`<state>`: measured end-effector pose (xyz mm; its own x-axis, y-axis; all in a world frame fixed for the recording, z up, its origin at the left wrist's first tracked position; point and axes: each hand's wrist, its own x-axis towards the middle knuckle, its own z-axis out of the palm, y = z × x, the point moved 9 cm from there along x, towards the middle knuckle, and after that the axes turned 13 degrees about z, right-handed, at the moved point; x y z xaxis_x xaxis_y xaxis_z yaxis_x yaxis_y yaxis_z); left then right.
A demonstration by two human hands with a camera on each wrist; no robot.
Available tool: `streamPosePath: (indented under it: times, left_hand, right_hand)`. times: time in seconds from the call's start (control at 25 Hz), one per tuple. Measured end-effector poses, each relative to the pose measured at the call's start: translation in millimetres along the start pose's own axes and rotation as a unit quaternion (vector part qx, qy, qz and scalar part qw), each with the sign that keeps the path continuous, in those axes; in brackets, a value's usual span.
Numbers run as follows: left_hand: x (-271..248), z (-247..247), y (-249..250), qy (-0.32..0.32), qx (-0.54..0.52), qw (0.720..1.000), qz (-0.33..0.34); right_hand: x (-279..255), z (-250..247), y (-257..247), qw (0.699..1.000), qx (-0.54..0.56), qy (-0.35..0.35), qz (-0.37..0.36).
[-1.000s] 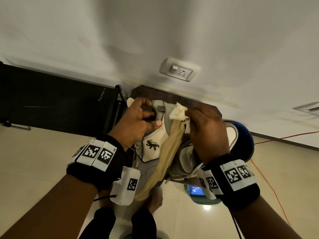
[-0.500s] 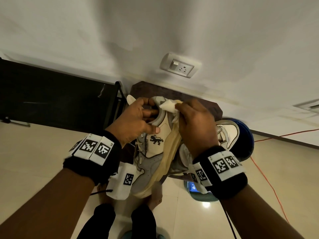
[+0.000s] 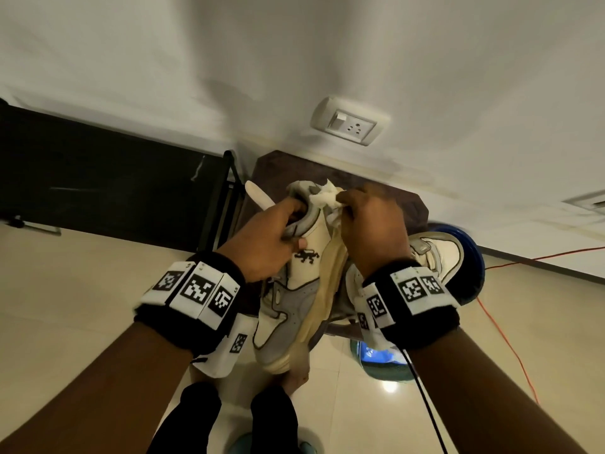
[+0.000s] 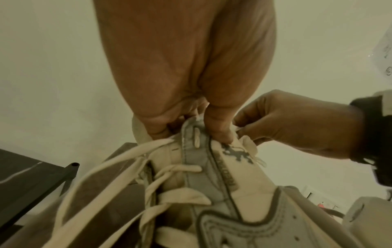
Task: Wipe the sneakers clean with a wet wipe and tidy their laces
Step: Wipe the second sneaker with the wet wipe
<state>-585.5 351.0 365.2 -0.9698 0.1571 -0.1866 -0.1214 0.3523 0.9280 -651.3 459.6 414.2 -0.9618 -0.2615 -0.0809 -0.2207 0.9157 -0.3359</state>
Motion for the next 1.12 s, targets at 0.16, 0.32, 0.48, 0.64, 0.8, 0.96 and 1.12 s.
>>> streamPosePath:
  times: [0.16,0.32,0.48,0.64,0.8,0.96,1.12]
  left_hand:
    - [-3,-9,-6,0.002,0.057,0.998,0.010]
    - [-4,-11,-12,-0.006,0.019,1.000,-0.008]
    - [-4,-6,-14,-0.054,-0.001,0.998,-0.023]
    - [-8,-10,-22,-0.056,-0.026,0.998,-0.024]
    - [-7,-11,-23,-0.048,-0.018,0.999,-0.013]
    - [-13,-15,-28,-0.049,-0.049,0.998,-0.004]
    - [-20,-24,-36,-0.042,-0.035,0.998,-0.009]
  right_hand:
    - [-55,23,-30,0.991,0.016,-0.075,-0.109]
    - [-83,35,-41,0.976,-0.055,-0.106,-0.182]
    - [-17,17,-23,0.998,-0.020,-0.015,-0.058]
    - [-44,34,-39,0.989,-0.027,-0.085,-0.120]
    - [-114,54,-64,0.946,-0.105,-0.164,-0.260]
    - [-59,47,-61,0.976,-0.101,-0.110,-0.161]
    - [-27,40,-63,0.987,-0.065,-0.084,-0.120]
